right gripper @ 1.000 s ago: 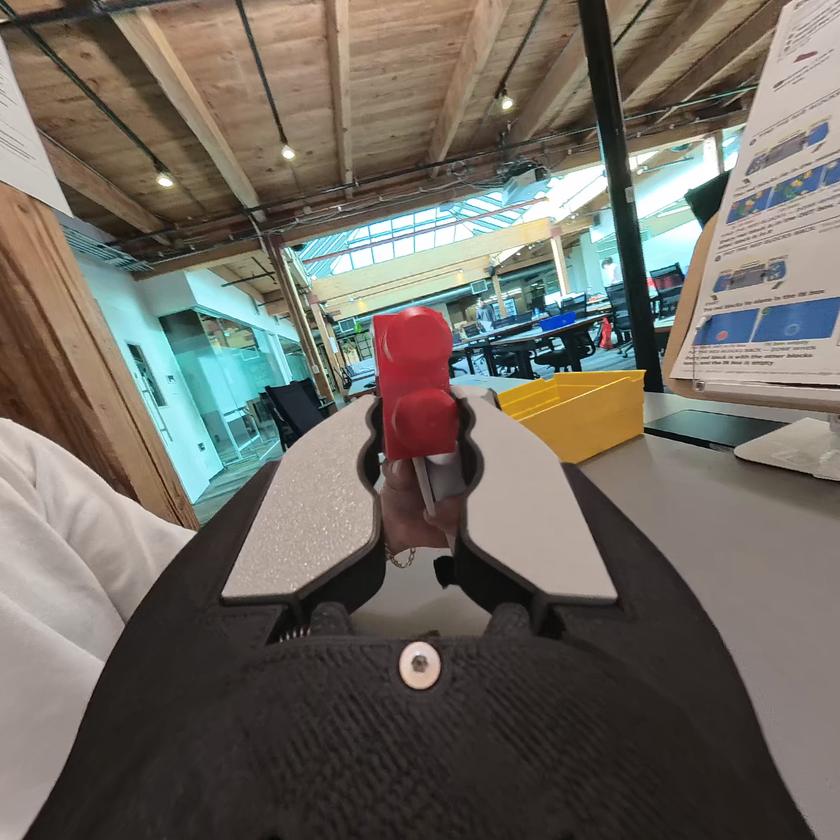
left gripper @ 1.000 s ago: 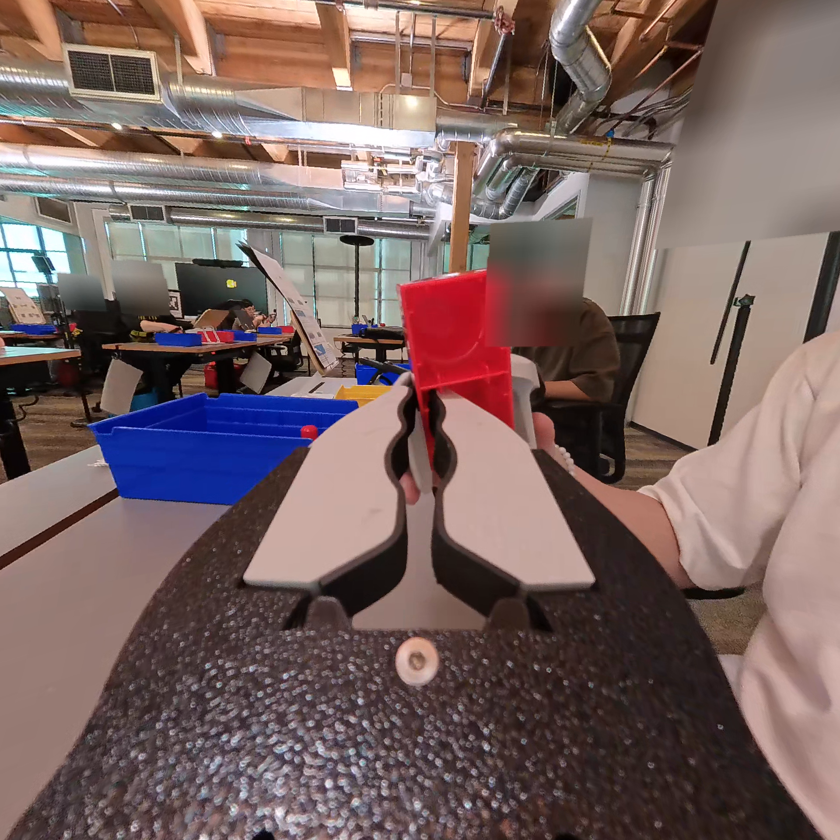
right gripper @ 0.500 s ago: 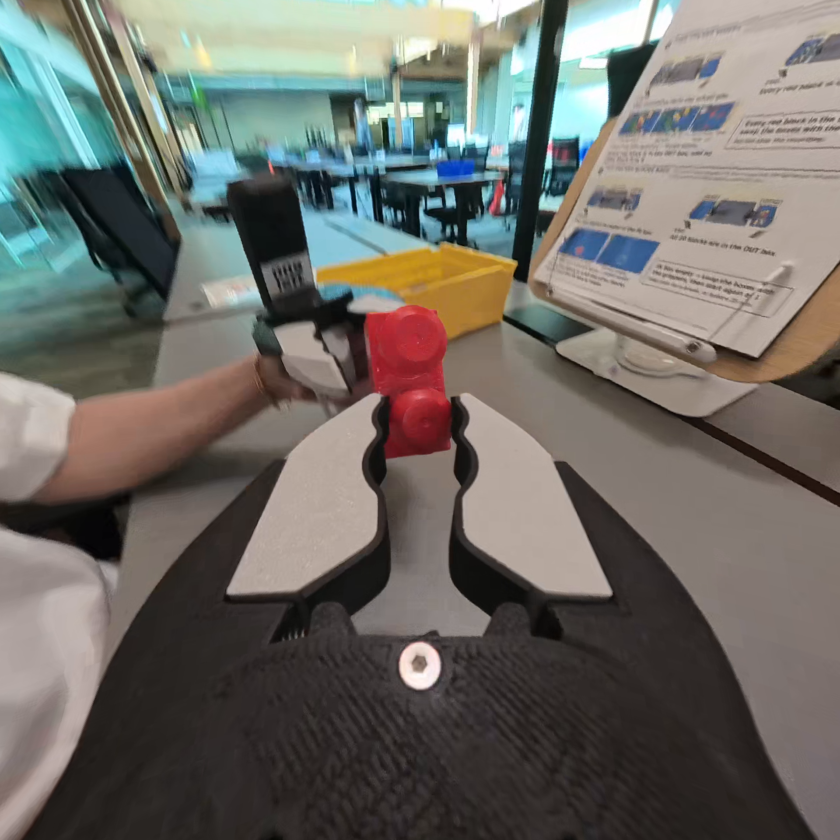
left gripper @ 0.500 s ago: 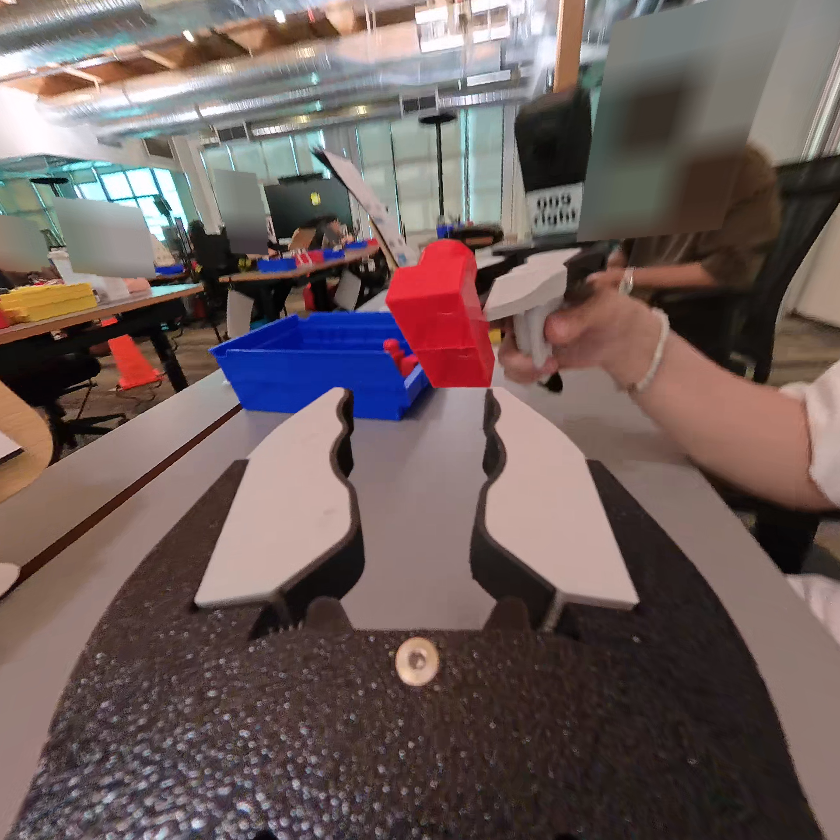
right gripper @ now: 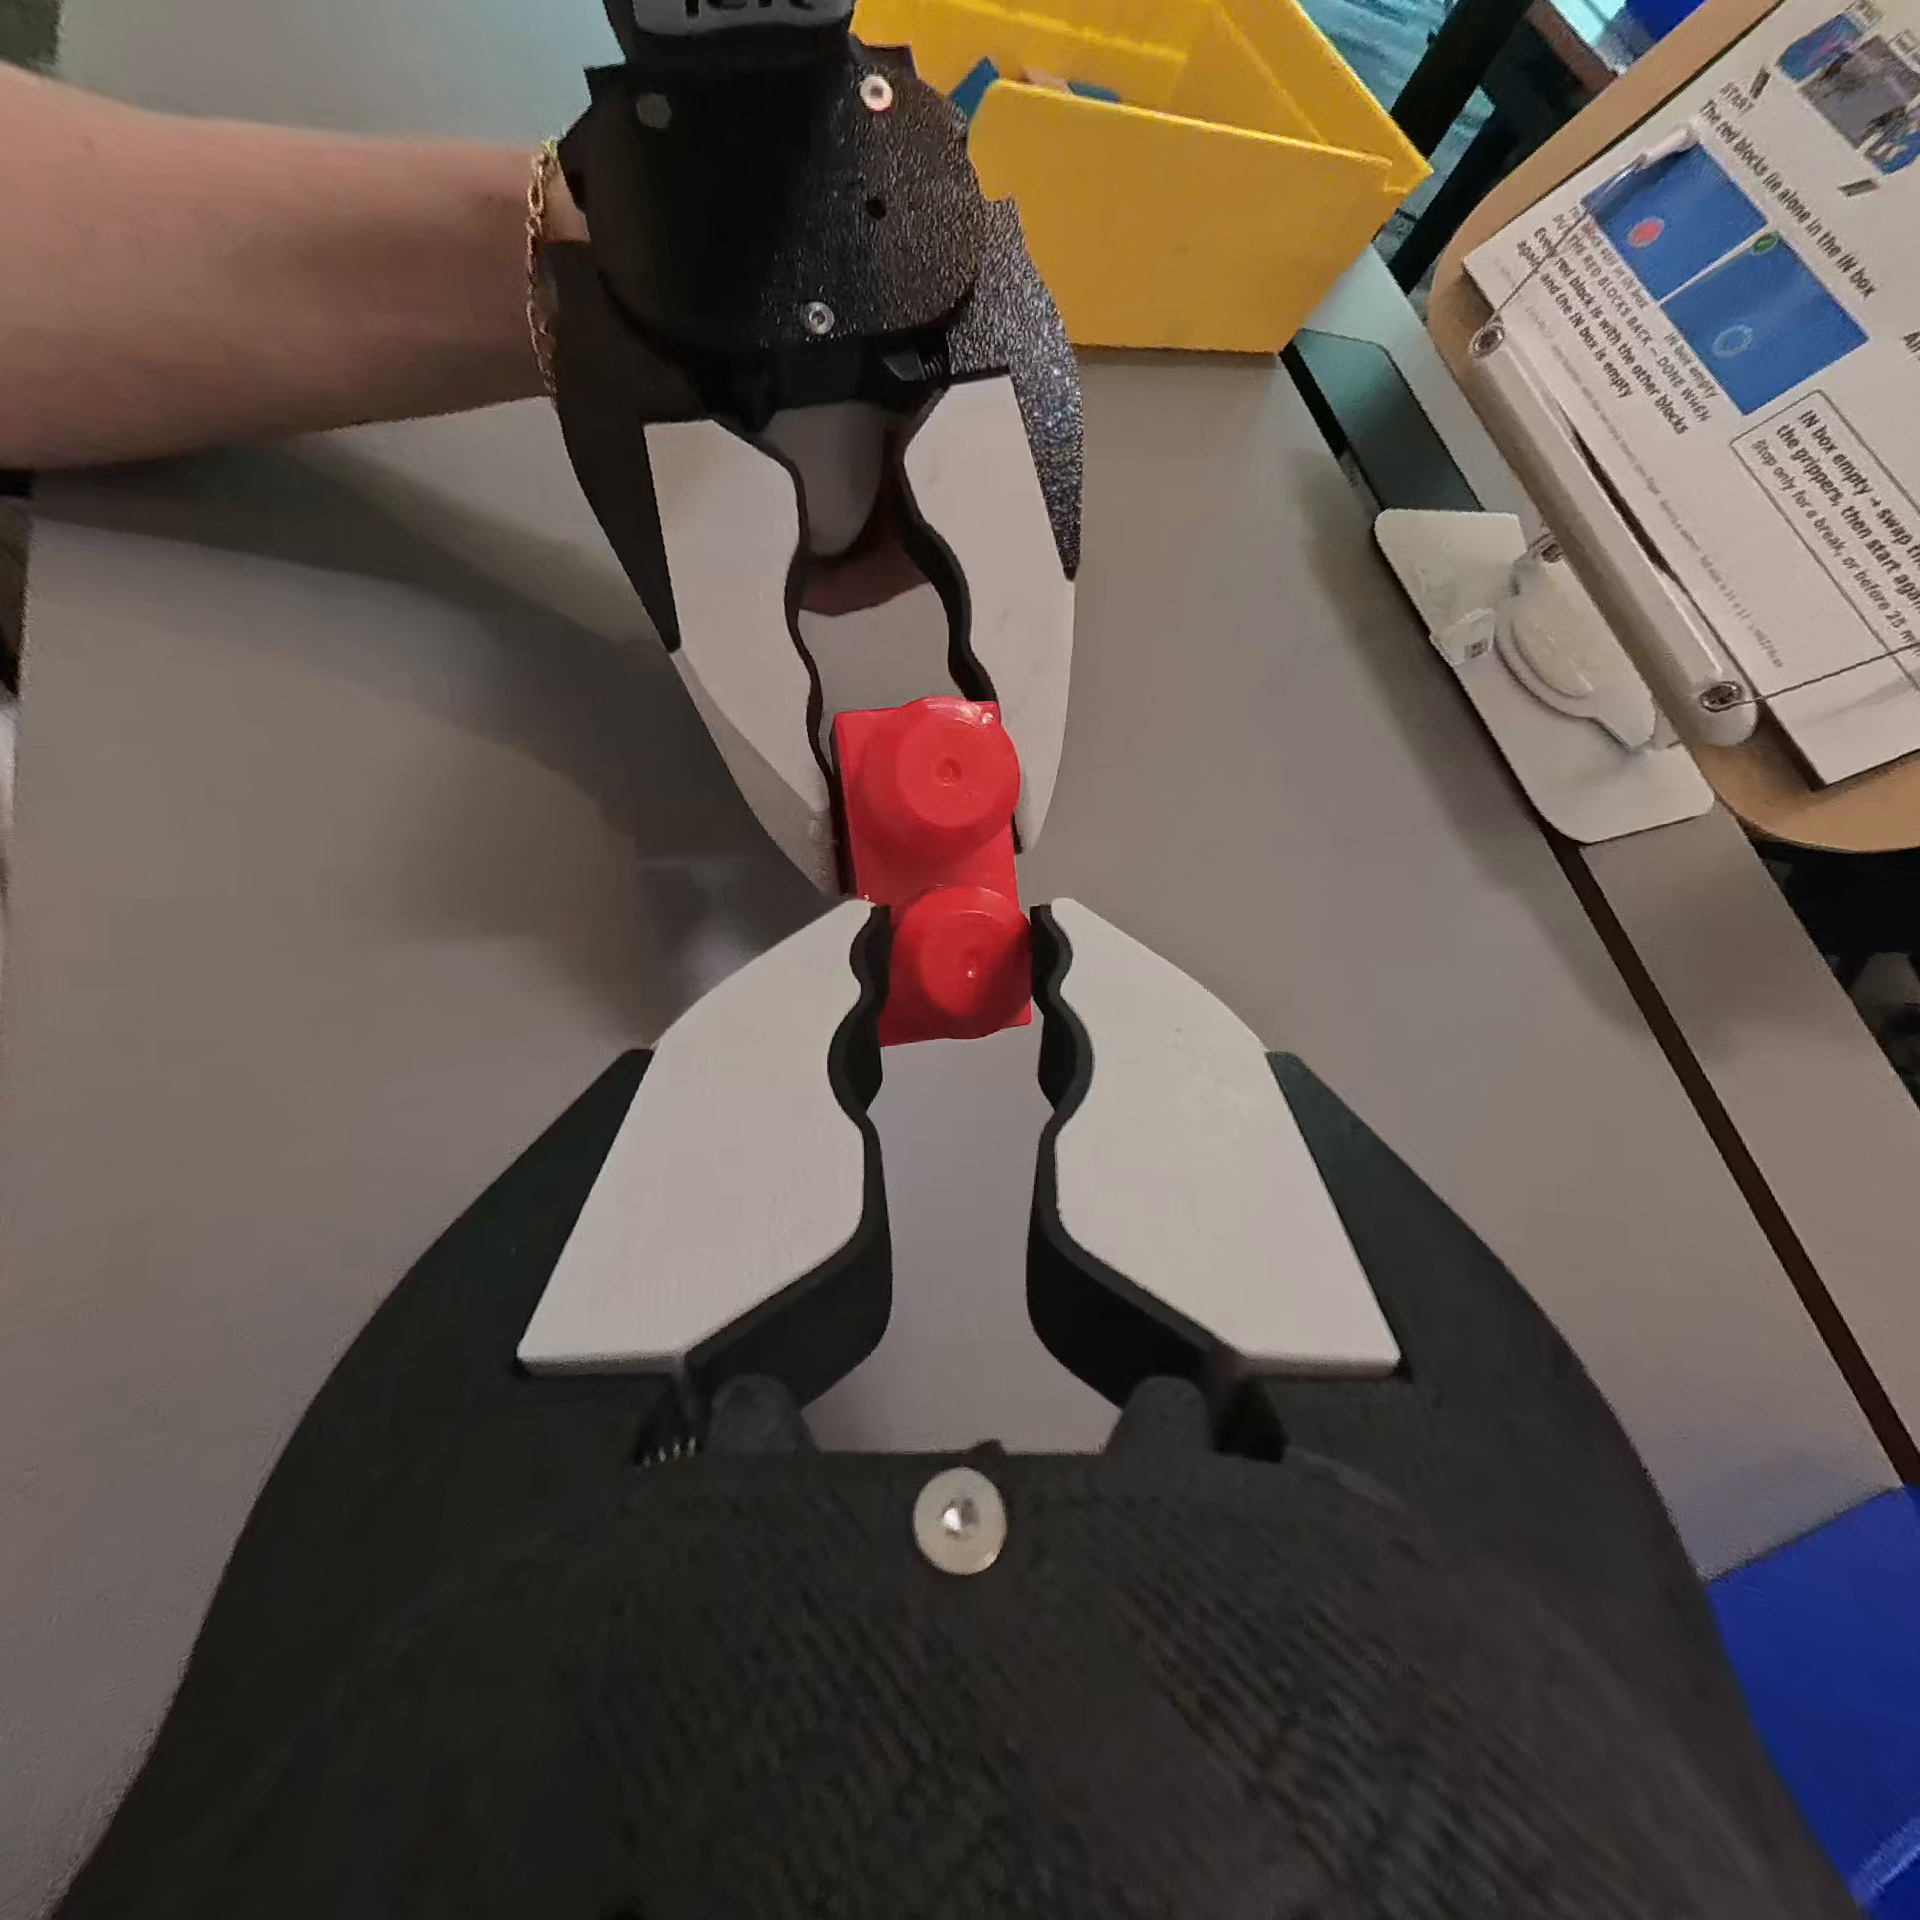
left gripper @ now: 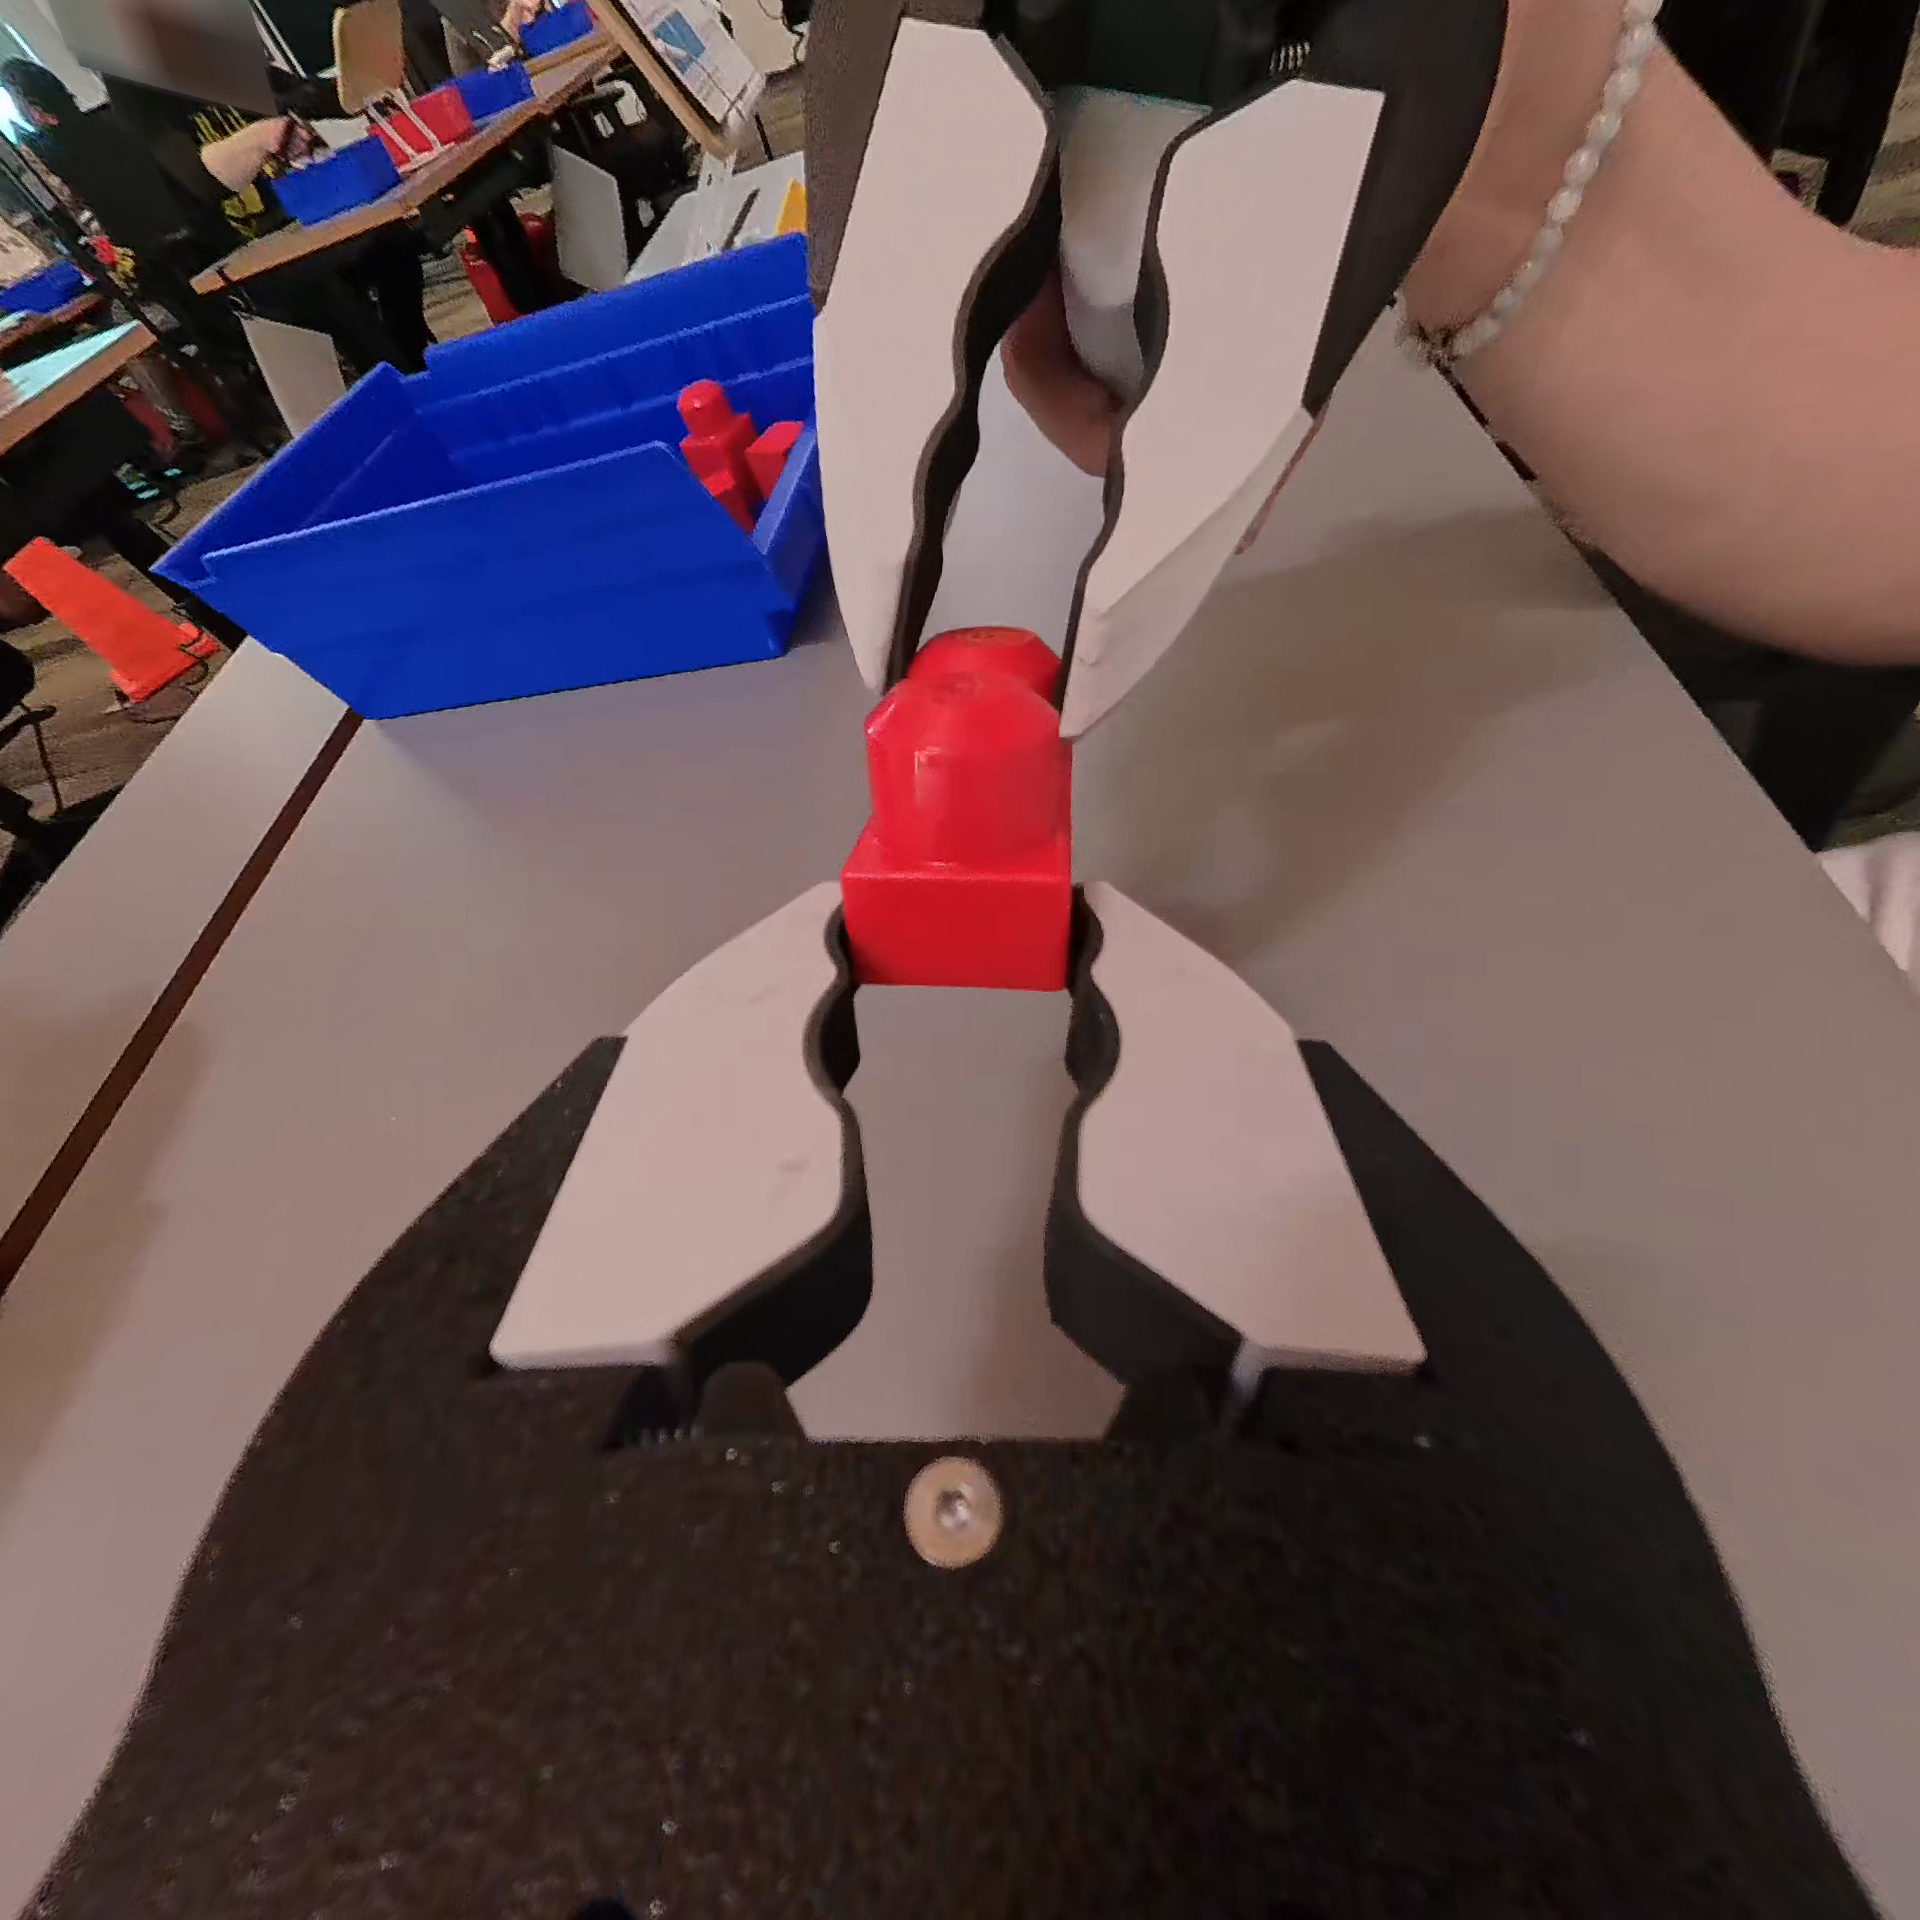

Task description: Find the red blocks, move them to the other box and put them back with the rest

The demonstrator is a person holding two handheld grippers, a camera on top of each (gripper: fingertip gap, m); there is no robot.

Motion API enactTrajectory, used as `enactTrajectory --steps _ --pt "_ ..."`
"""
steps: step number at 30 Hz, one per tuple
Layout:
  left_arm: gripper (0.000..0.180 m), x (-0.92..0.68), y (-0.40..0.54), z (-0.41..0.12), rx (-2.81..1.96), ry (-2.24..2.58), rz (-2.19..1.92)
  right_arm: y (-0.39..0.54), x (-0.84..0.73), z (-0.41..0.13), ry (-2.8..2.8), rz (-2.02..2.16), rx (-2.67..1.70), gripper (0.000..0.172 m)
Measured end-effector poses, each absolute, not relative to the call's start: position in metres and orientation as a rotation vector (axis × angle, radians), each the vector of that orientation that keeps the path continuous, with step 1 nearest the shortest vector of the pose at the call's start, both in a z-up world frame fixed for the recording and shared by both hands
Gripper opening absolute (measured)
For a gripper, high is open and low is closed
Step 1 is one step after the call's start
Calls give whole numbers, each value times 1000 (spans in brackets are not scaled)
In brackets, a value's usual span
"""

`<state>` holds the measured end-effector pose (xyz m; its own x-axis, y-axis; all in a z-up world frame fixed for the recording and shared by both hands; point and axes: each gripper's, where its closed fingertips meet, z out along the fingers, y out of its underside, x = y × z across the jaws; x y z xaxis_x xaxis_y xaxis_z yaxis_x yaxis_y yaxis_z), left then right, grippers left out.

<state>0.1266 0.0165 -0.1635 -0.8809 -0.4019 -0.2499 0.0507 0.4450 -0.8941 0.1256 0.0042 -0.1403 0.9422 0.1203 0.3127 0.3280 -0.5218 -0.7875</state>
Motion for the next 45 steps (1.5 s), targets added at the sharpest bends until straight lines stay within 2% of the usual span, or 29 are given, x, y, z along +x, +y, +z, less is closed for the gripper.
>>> enactTrajectory --steps 3,6,8,14,18,23,32,34,35,38,41,45 --pt "36 131 15 -164 -326 2259 -1467 2 132 -138 -307 -325 -2083 29" --pt "36 132 15 -149 -351 2174 -1614 -5 139 -129 -255 -347 -2032 54" --pt "36 130 16 -137 -358 2114 -1739 -6 137 -123 -234 -286 -1977 58" --pt "36 124 16 -125 -304 2019 -1894 4 123 -103 -235 -109 -1793 28" --pt "36 123 18 -121 -291 1983 -1930 7 122 -100 -243 -126 -1772 28" --pt "36 120 14 -117 -241 1954 -1927 10 123 -104 -238 -133 -1777 40" --pt "36 118 17 -114 -272 1932 -2012 15 120 -99 -235 -68 -1761 36" --pt "39 126 19 -115 -335 1907 -1972 12 129 -99 -195 -104 -1776 36" --pt "48 130 20 -118 -360 1903 -1926 8 139 -97 -145 -137 -1777 36" --pt "59 150 30 -131 -447 1928 -1675 -27 198 -90 191 -337 -1773 36" --pt "58 160 39 -145 -457 1973 -1433 -92 258 -95 553 -554 -1759 36" --pt "53 162 39 -142 -477 1950 -1437 -171 325 -107 855 -783 -1746 36"
